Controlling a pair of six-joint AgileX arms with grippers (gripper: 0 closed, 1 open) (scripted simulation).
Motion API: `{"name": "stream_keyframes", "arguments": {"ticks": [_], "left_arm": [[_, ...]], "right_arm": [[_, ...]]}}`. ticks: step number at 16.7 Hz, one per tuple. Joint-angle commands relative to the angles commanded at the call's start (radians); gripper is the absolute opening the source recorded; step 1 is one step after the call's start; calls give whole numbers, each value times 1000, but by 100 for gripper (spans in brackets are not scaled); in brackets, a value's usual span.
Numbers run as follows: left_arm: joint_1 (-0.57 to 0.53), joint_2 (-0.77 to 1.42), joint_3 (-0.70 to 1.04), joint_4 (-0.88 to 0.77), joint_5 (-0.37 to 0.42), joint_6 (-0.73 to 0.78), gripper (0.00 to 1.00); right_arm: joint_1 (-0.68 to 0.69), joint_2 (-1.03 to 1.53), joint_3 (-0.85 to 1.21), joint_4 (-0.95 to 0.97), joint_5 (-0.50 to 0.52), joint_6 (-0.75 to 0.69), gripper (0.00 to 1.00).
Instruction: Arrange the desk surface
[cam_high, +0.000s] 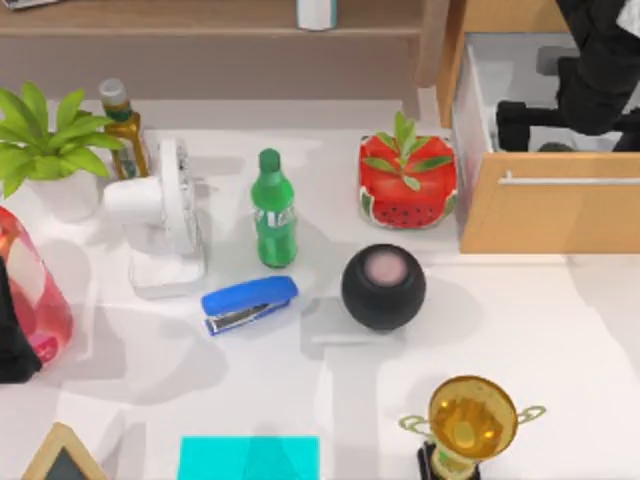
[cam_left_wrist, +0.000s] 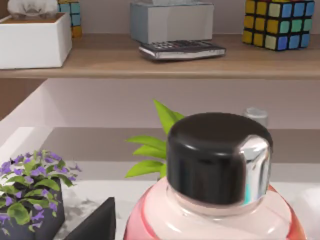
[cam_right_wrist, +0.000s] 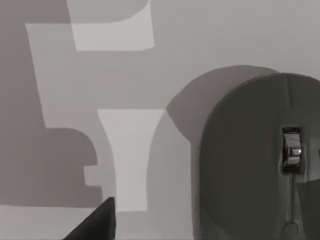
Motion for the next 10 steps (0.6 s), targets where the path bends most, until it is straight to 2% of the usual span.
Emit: {"name": "stream_keyframes", "arguments": {"ticks": [3,10], "left_arm": [[0,0,0,0,0,0,100],[0,0,0,0,0,0,100]], "right_arm": [[0,0,0,0,0,0,100],[0,0,0,0,0,0,47]]}}
